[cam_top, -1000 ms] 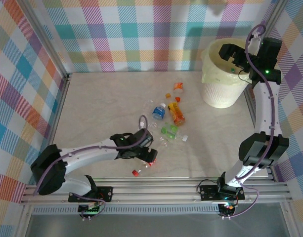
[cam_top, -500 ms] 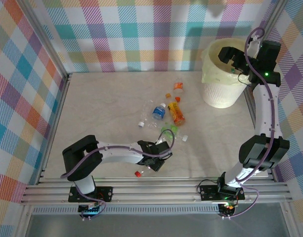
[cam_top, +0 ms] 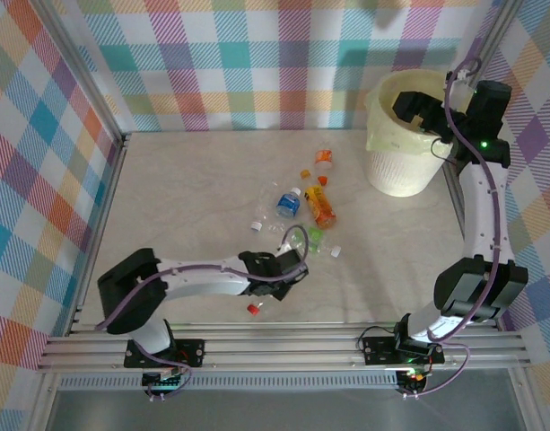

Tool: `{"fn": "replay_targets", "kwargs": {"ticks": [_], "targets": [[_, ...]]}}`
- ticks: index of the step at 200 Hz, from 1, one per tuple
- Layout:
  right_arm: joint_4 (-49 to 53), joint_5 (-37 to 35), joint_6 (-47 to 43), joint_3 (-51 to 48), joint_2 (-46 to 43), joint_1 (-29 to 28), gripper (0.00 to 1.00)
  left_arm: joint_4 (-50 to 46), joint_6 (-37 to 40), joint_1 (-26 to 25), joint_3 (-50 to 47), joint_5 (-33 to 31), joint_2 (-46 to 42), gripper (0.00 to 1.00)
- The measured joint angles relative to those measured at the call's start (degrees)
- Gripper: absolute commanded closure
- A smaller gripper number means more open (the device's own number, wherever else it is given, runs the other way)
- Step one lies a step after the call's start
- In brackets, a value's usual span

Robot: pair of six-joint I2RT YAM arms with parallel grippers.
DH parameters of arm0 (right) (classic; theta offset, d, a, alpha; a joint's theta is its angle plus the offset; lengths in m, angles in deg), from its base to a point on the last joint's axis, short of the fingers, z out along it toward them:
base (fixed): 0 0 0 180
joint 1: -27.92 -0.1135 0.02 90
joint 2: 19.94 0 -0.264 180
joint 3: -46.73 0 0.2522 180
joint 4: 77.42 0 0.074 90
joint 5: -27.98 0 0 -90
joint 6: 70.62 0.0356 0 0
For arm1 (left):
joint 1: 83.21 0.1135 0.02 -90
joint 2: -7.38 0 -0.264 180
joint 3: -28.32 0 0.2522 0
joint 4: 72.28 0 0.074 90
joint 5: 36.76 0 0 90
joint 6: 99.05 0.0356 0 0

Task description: Put the plastic bottles in the bin

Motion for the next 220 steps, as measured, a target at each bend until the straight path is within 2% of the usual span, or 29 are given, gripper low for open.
{"fn": "replay_targets", "kwargs": {"ticks": [36, 78, 119, 166, 220], "targets": [[-1.3, 3.1, 0.5, -2.1, -0.6, -0.3, 0.00, 4.7, 0.9, 4.5, 0.0, 2.1, -9.0, 0.60], [-3.6, 7.5, 0.6, -4.1, -4.7, -2.3, 0.00, 17.1, 2.6, 13.4, -0.1, 11.0, -13.7, 0.61], [-4.3, 10.1, 1.2, -5.3, -6.1, -6.1, 0.00, 28.9, 2.0, 19.6, 0.5, 20.2, -12.8, 0.61], [-5.2, 12.9, 3.9, -8.6, -6.1, -9.3, 0.00, 42.6, -4.6, 24.1, 4.5, 32.1, -7.1, 0.61], [-4.0, 15.3, 2.4, -8.5, -4.5, -16.0, 0.00, 54.5, -13.0, 25.3, 15.5, 44.5, -0.5, 0.62]]}}
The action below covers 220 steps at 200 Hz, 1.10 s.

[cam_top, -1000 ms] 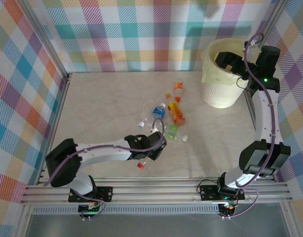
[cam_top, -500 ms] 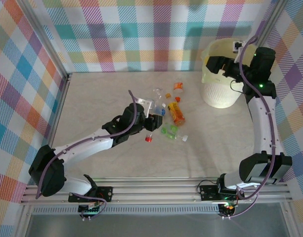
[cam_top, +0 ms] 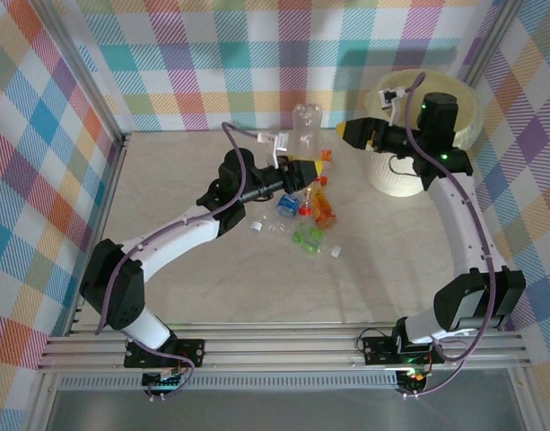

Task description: Put the plastic bottles in the bin

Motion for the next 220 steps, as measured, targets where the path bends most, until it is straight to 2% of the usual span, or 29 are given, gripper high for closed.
{"fn": "replay_targets", "kwargs": {"ticks": [44, 90, 117, 153, 181, 202, 220], "targets": [[-0.7, 3.3, -0.4, 0.4, 2.3, -2.8, 0.00, 8.2, -6.3, 0.1, 2.8, 5.9, 4.7, 0.62], [-7.1, 9.2, 1.2, 0.4, 3.1, -4.5, 0.00, 10.8, -10.0, 0.2, 3.3, 9.8, 8.2, 0.62], [-7.5, 9.8, 0.8, 0.9, 3.4, -5.2, 0.00, 11.0, -10.7, 0.2, 4.4, 11.3, 8.7, 0.62], [-4.2, 9.7, -0.2, 5.7, 7.5, -5.9, 0.18, 10.7, -10.4, 0.1, 6.5, 12.6, 8.9, 0.62], [-2.4, 9.6, -0.2, 6.2, 8.7, -6.6, 0.41, 9.5, -10.4, 0.2, 7.1, 12.9, 9.7, 0.61], [0.0, 7.6, -0.7, 6.9, 8.7, -6.6, 0.48, 9.0, -9.9, 0.1, 7.1, 12.9, 10.4, 0.55], [1.9, 6.4, -1.1, 7.5, 8.7, -6.6, 0.53, 8.4, -9.3, 0.1, 7.2, 12.9, 10.4, 0.46]]}}
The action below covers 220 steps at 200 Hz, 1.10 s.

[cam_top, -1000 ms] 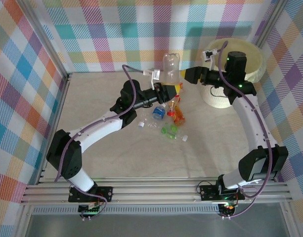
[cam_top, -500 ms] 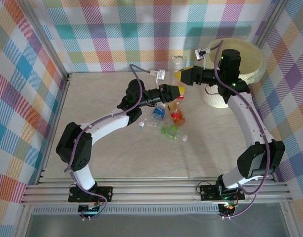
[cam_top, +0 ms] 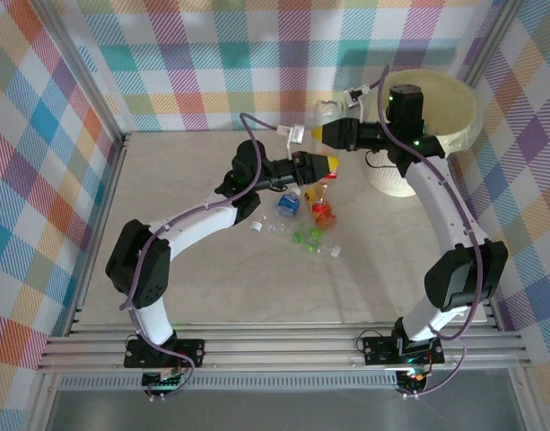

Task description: Put the plastic bottles in the bin

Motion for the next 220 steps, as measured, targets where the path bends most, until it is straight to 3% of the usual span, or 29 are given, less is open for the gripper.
{"fn": "replay_targets", "kwargs": {"ticks": [25, 61, 124, 171, 220], "targets": [[1.3, -1.6, -0.6, 0.1, 0.0, 0.0, 0.57, -2.2, 1.7, 0.0, 0.4, -0.6, 0.0, 0.27], [2.7, -10.1, -2.4, 0.3, -0.2, 0.0, 0.61, -10.0, 5.5, 0.1, 0.5, -3.3, -0.9, 0.00], [5.4, -31.8, -6.5, 4.7, -3.7, 0.8, 0.63, -21.1, 15.0, 0.5, -7.0, -13.6, -18.6, 0.00], [3.9, -41.9, -10.1, 11.1, -4.4, 3.1, 0.62, -28.9, 22.0, 0.5, -15.0, -29.2, -34.5, 0.00], [1.4, -56.6, -13.7, 19.8, -0.2, 6.0, 0.60, -38.1, 25.6, 0.7, -20.6, -43.7, -43.9, 0.00]]}}
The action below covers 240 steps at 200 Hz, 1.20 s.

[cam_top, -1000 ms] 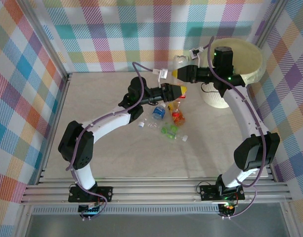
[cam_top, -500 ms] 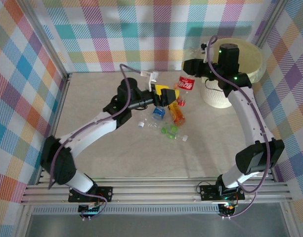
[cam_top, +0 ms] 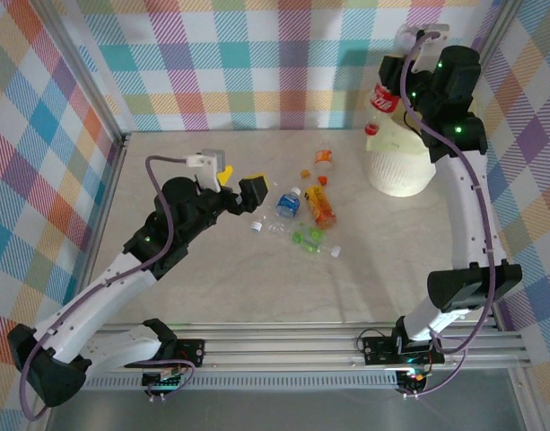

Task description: Put the plastic bottles in the bin

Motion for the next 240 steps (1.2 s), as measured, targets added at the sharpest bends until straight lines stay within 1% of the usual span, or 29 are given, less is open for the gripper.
{"fn": "replay_targets", "kwargs": {"ticks": [39, 70, 88, 115, 160, 172, 180, 188, 197, 204, 224, 240], "targets": [[-2.7, -9.3, -0.7, 3.4, 4.9, 2.9, 0.60, -4.7, 0.4, 0.0, -3.5, -7.3, -4.0, 0.00], [-1.6, -13.9, -2.2, 9.1, 10.5, 4.2, 0.58, -5.2, 0.5, 0.0, -4.9, -10.1, -5.6, 0.00], [1.0, -15.2, -3.4, 12.1, 13.4, 4.4, 0.56, -5.4, 0.5, 0.0, -5.4, -10.9, -5.8, 0.00], [5.0, -16.2, -4.7, 12.5, 15.8, 5.0, 0.55, -6.1, 0.2, 0.1, -6.6, -11.6, -5.8, 0.00], [12.4, -15.1, -5.8, 12.9, 20.3, 6.4, 0.49, -6.4, -0.5, 0.2, -7.5, -12.5, -5.8, 0.00], [12.8, -14.6, -6.3, 13.9, 21.7, 6.6, 0.45, -6.5, -0.9, 0.2, -7.7, -12.7, -5.8, 0.00], [13.2, -14.4, -6.4, 15.0, 22.5, 6.7, 0.41, -6.5, -1.2, 0.2, -7.8, -12.9, -5.8, 0.00], [13.6, -14.2, -6.4, 16.1, 23.3, 6.8, 0.34, -6.5, -1.6, 0.2, -8.0, -13.0, -5.8, 0.00], [14.8, -13.8, -6.7, 18.0, 24.6, 6.8, 0.23, -6.5, -1.8, 0.2, -8.1, -13.1, -5.8, 0.00], [16.3, -13.5, -6.8, 19.8, 26.0, 6.8, 0.18, -6.5, -1.9, 0.2, -8.2, -13.2, -5.7, 0.00], [20.7, -12.4, -6.5, 26.1, 30.9, 6.8, 0.13, -6.5, -2.7, 0.4, -8.2, -13.4, -5.4, 0.00], [23.1, -11.9, -6.3, 27.5, 32.6, 6.8, 0.10, -6.5, -3.2, 0.4, -8.3, -13.6, -5.2, 0.00]]}}
